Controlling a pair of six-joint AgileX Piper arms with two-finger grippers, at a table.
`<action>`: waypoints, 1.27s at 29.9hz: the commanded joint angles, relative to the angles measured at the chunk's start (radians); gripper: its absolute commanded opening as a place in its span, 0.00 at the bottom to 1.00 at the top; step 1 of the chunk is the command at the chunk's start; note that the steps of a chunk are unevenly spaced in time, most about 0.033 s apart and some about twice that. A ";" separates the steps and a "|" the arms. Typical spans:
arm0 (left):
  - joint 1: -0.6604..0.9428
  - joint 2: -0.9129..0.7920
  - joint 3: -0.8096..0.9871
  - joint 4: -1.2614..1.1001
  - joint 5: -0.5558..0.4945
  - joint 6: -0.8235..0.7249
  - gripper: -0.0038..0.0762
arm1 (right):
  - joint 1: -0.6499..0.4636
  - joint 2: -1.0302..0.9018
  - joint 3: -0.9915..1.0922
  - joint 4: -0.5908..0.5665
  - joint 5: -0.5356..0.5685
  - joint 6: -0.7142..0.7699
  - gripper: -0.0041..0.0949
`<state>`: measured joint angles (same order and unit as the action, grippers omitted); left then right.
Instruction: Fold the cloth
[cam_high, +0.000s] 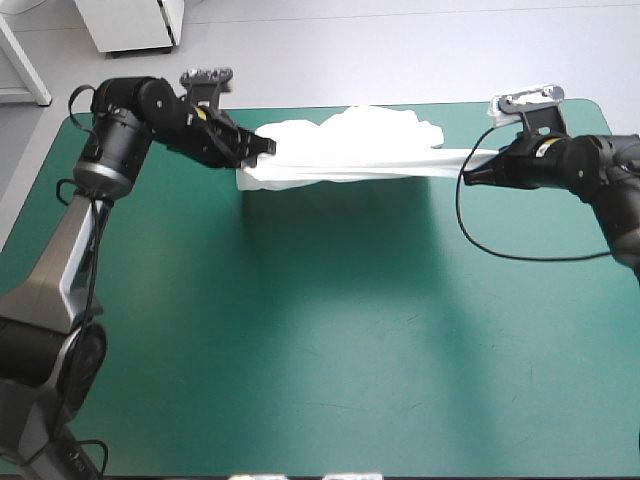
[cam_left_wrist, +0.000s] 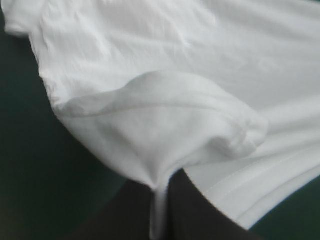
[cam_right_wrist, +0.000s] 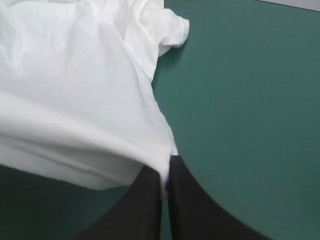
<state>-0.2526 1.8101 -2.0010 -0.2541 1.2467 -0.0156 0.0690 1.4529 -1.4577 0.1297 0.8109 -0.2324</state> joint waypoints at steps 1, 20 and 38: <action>-0.027 -0.184 0.206 0.031 0.040 0.005 0.04 | -0.005 -0.141 0.083 -0.025 -0.052 -0.006 0.02; -0.096 -0.637 0.990 0.065 -0.011 -0.048 0.04 | 0.143 -0.460 0.560 -0.024 0.193 0.096 0.02; -0.096 -0.770 1.252 -0.004 -0.029 -0.090 0.04 | 0.211 -0.576 0.816 0.017 0.340 0.125 0.02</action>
<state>-0.3480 1.0662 -0.7416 -0.2910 1.1980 -0.0937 0.2812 0.8863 -0.6292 0.2112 1.1413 -0.1089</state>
